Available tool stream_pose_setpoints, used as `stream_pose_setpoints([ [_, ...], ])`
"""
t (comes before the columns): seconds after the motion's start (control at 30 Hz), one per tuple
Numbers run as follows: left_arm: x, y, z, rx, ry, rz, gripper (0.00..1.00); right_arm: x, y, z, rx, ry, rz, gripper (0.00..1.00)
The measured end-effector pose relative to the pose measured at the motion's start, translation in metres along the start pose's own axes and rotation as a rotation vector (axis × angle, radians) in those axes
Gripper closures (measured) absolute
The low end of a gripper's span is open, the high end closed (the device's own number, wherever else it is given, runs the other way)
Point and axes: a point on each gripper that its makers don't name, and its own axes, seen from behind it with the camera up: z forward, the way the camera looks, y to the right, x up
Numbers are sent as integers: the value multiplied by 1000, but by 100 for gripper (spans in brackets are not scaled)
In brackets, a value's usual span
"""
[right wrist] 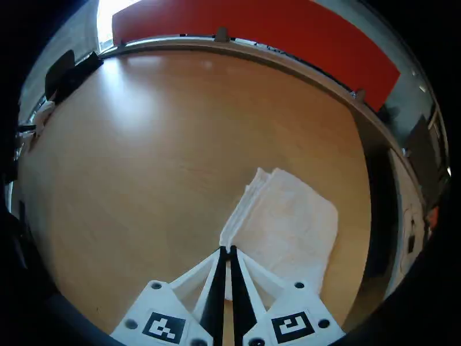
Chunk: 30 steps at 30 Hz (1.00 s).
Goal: Fold towel
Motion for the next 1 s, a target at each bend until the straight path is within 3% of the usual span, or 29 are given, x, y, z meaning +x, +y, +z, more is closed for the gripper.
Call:
stream_pose_setpoints([
  [1.0, 17, 2, -1, -16, 41, -1, 4, 49, 40, -61, -93, 108, 5, 95],
])
